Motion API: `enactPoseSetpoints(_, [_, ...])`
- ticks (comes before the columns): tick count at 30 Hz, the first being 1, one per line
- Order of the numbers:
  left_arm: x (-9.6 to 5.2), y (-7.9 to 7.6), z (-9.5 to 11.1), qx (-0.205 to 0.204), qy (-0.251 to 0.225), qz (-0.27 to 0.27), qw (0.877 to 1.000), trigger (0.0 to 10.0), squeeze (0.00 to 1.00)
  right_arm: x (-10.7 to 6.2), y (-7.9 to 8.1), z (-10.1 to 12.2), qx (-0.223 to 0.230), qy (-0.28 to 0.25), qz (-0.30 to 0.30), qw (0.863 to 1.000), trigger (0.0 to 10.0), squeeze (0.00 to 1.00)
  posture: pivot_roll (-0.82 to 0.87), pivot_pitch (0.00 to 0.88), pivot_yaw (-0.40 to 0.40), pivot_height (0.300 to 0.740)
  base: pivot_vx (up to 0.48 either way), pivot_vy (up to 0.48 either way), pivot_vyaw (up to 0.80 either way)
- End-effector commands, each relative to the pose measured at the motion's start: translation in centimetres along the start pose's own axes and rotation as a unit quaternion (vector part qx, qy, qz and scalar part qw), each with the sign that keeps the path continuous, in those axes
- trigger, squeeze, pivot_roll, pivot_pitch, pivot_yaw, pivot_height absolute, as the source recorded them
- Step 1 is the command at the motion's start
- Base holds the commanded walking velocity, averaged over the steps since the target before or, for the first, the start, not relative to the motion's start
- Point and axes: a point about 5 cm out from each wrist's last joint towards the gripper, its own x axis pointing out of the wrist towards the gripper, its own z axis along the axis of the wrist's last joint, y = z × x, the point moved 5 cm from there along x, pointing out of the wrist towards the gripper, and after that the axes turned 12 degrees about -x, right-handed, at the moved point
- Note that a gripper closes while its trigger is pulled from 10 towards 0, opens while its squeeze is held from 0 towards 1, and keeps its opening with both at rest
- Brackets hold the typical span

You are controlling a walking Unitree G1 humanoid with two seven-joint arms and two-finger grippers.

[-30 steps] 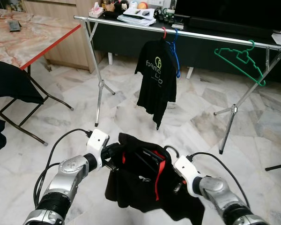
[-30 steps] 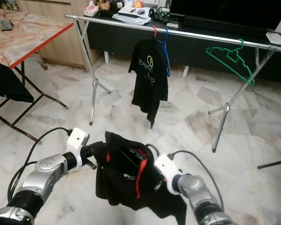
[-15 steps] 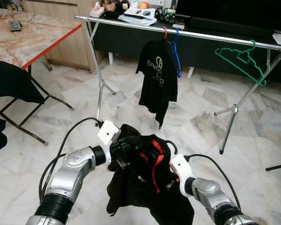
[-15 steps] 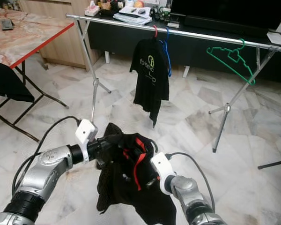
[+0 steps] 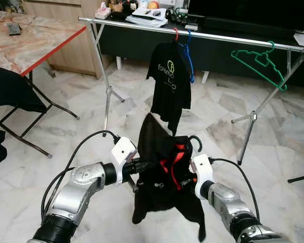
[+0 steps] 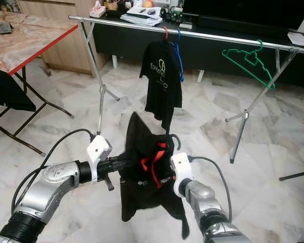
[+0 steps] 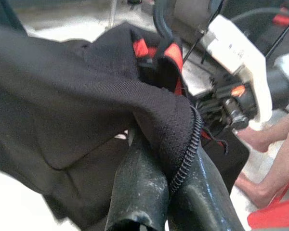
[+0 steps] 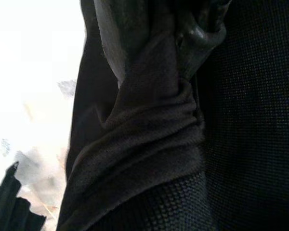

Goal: Hang hanger

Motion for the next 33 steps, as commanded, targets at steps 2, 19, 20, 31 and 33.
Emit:
enactPoseSetpoints(2, [-0.1, 0.0, -0.9, -0.011, 0.015, 0.004, 1.0, 10.0, 1.0, 0.2, -0.1, 1.8, -0.016, -0.03, 0.009, 0.999, 0.0, 0.0, -0.01, 0.113, -0.041, 0.74, 0.0, 0.0, 0.0])
enactPoseSetpoints(19, [-0.3, 0.9, -0.9, -0.008, 0.014, 0.03, 0.999, 10.0, 1.0, -0.2, 0.0, 0.1, -0.08, 0.014, 0.03, 0.996, 0.0, 0.0, -0.01, 0.116, -0.047, 0.74, 0.0, 0.0, 0.0])
enactPoseSetpoints(20, [-0.3, 0.9, -0.8, -0.007, 0.012, 0.029, 0.999, 10.0, 1.0, -0.3, 0.0, 0.1, -0.078, 0.013, 0.03, 0.996, 0.0, 0.0, -0.01, 0.118, -0.048, 0.74, 0.0, 0.0, 0.0])
enactPoseSetpoints(31, [-0.6, 0.6, 0.1, -0.014, -0.008, 0.02, 1.0, 10.0, 1.0, -0.6, 0.8, 0.3, -0.093, -0.001, 0.077, 0.993, 0.0, 0.0, -0.01, 0.121, -0.046, 0.74, 0.0, 0.0, 0.0])
enactPoseSetpoints(33, [-1.1, 0.7, 0.1, -0.013, -0.004, 0.015, 1.0, 10.0, 1.0, -0.8, 0.5, 0.7, -0.108, -0.008, 0.083, 0.991, 0.0, 0.0, -0.01, 0.121, -0.046, 0.74, 0.0, 0.0, 0.0])
